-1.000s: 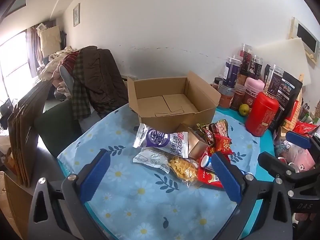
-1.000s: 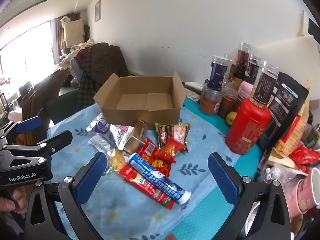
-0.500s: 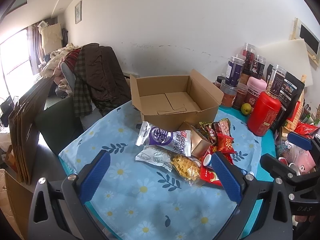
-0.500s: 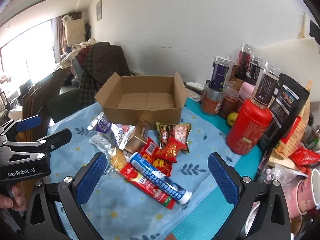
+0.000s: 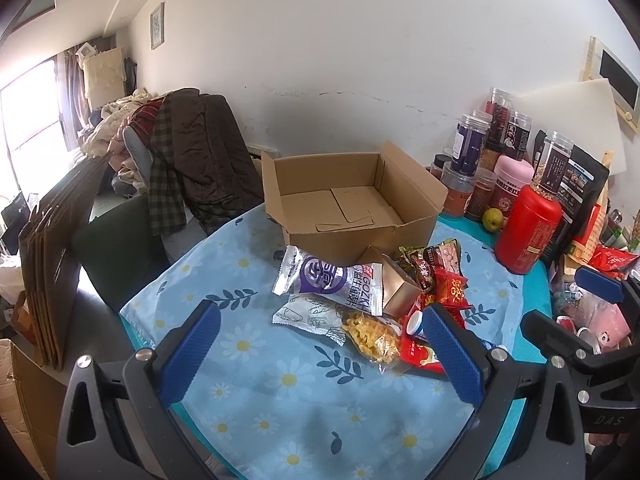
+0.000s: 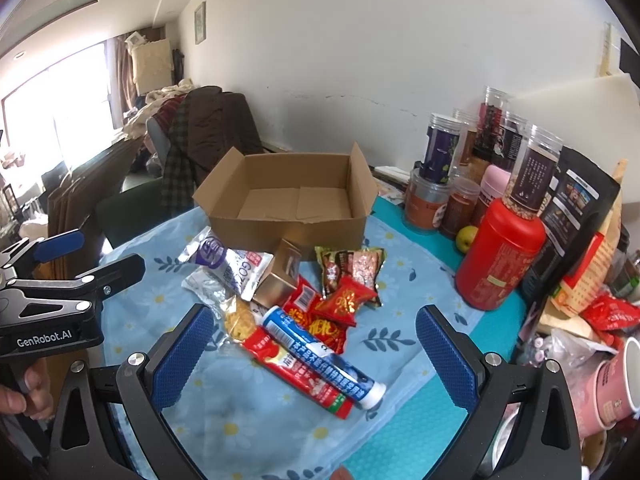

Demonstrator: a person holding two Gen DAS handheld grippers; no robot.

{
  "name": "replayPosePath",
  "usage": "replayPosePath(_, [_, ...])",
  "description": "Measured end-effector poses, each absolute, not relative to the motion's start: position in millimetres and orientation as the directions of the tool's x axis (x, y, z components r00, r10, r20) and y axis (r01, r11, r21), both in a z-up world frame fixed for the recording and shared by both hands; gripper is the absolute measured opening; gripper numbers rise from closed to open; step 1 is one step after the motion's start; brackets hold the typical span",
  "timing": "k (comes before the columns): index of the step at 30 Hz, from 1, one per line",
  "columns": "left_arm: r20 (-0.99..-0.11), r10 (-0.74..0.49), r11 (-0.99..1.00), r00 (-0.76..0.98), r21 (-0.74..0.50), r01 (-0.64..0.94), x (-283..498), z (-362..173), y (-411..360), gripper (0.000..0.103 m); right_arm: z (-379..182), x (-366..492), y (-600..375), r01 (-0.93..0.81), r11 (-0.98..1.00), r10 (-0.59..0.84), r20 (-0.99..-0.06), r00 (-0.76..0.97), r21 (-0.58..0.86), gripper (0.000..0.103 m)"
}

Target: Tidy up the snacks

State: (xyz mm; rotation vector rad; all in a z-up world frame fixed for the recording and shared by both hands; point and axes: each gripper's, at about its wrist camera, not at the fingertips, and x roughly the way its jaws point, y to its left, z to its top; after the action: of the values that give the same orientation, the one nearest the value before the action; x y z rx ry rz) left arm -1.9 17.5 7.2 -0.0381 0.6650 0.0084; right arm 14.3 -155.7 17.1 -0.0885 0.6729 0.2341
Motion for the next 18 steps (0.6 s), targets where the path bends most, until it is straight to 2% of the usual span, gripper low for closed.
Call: replayPosePath(18, [-0.615, -0.003, 0.999, 0.789, -0.031, -0.021, -2.9, 8.8, 17.2, 0.103, 18.3, 13.8, -156.3, -0.244, 0.970, 0.187, -0.625, 0.758, -0.005, 0.103])
